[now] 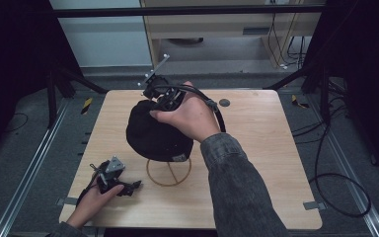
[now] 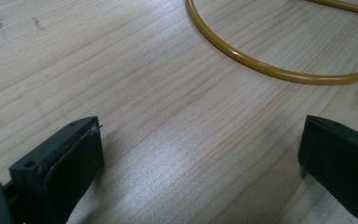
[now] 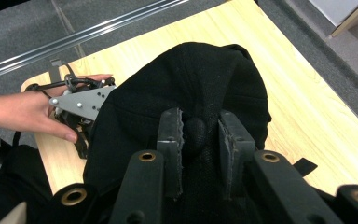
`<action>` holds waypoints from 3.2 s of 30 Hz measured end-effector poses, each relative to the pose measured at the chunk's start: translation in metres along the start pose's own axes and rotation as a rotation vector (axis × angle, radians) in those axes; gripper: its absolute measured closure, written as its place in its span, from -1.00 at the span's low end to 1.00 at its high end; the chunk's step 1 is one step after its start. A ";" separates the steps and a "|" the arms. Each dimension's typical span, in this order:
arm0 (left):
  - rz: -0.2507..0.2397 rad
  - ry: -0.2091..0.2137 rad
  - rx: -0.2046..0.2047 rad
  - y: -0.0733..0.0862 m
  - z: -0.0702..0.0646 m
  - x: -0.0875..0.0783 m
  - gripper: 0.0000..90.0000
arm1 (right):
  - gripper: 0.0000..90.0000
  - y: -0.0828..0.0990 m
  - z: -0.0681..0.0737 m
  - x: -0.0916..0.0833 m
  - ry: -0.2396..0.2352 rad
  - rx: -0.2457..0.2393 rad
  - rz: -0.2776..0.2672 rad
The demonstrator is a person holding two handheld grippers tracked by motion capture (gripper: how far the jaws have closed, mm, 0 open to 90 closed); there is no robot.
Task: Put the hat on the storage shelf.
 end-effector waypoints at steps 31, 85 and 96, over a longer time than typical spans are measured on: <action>0.001 0.001 0.001 0.000 0.000 0.000 -1.00 | 0.51 0.005 -0.002 -0.016 0.026 0.002 -0.023; -0.005 0.002 -0.003 0.000 -0.001 0.001 -1.00 | -0.66 0.100 -0.017 -0.078 0.292 0.166 -0.102; -0.004 0.002 0.000 0.000 -0.001 0.000 -1.00 | -0.67 0.145 -0.022 -0.082 0.330 0.231 -0.119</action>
Point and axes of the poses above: each handheld gripper's, and its own axes: x roughly forward along the jaws, y roughly out of its underside, z roughly to its left, the point moved 4 cm from there along x, roughly forward along the jaws, and after that the axes turned 14 degrees about -x, right-handed, at the moved point
